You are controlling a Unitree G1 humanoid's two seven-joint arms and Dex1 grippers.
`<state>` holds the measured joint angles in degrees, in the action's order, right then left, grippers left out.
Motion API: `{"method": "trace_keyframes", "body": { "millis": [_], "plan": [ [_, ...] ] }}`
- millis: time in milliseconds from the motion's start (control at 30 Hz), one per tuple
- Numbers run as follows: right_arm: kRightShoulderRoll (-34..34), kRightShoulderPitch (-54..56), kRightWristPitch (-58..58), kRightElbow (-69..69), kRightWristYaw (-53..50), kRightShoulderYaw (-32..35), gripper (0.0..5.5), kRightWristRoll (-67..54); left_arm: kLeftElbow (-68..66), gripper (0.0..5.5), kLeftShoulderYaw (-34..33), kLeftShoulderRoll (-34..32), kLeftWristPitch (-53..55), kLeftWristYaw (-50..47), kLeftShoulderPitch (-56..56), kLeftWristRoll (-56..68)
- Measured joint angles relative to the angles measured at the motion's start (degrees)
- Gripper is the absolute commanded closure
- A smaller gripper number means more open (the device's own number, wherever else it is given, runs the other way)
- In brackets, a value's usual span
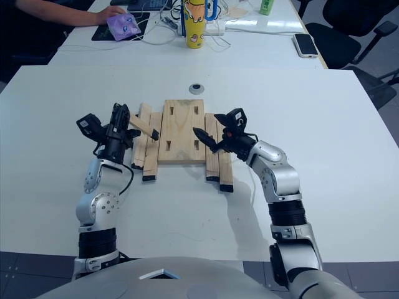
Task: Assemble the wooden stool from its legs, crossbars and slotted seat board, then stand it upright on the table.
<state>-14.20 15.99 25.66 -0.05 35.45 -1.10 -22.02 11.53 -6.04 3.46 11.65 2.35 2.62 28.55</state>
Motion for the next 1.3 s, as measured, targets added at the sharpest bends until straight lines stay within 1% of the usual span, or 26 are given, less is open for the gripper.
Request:
{"method": "trace_keyframes", "body": {
  "millis": [133,267,467,900,1300],
  "plan": [
    [1.9,-2.1,0.1,-1.7,-2.1,0.5,0.1,-0.9,-3.5,5.05,-0.5,-0.2,-0.3,0.8,1.4,-0.1],
    [2.3,-2.3,0.1,-1.8,-2.7,0.4,0.1,-0.9,-5.2,5.05,-1.5,-0.5,-0.9,1.6,2.9,-0.1],
    [2.3,-2.3,0.1,-1.6,-2.8,0.2,0.1,-0.9,-3.5,5.05,-3.1,-0.6,-1.2,1.3,3.6,-0.1],
    [3.3,-2.1,0.1,-1.4,-3.2,0.1,0.1,-0.9,-4.9,5.05,-3.1,-0.4,-1.0,0.2,2.6,-3.3],
    [3.5,-1.6,0.2,-1.2,-3.3,-0.5,0.1,-0.9,-7.6,5.05,-2.3,-0.7,-3.2,-1.3,4.4,-8.7]
  ]
}}
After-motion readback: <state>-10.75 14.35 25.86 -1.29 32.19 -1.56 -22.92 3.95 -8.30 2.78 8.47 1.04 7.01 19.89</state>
